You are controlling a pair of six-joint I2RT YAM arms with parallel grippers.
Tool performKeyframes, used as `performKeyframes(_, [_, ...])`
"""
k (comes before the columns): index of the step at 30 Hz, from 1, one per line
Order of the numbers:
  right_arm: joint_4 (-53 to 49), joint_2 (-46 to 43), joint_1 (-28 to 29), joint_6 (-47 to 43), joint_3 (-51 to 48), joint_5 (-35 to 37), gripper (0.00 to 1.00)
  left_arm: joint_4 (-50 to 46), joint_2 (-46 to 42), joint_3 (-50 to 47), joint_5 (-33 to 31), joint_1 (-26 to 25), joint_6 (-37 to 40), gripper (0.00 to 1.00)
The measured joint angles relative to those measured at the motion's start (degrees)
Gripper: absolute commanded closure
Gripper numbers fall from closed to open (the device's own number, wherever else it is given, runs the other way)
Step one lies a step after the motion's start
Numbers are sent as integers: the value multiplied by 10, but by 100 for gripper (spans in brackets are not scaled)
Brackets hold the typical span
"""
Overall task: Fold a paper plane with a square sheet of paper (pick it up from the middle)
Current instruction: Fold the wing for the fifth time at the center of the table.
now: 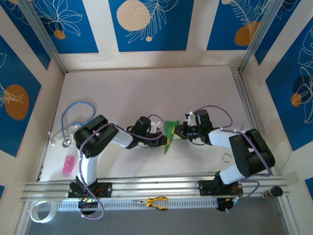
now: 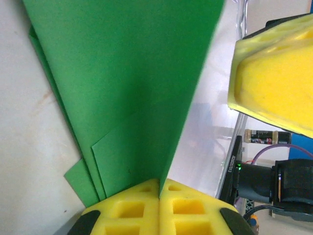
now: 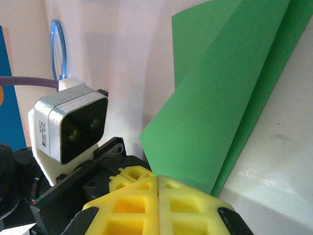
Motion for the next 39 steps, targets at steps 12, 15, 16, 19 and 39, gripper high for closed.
performKeyframes(12, [19, 33, -2, 0, 5, -19, 95, 48, 10, -10, 8, 6, -40, 100])
performKeyframes(15, [21, 41, -2, 0, 14, -19, 96, 47, 10, -10, 8, 6, -40, 100])
performKeyframes(16, [21, 43, -3, 0, 16, -19, 96, 47, 10, -10, 8, 6, -40, 100])
performKeyframes(19, [26, 54, -7, 0, 24, -21, 96, 47, 10, -10, 8, 6, -40, 100])
performKeyframes(39, [35, 86, -20, -3, 38, -34, 96, 39, 10, -10, 3, 10, -70, 100])
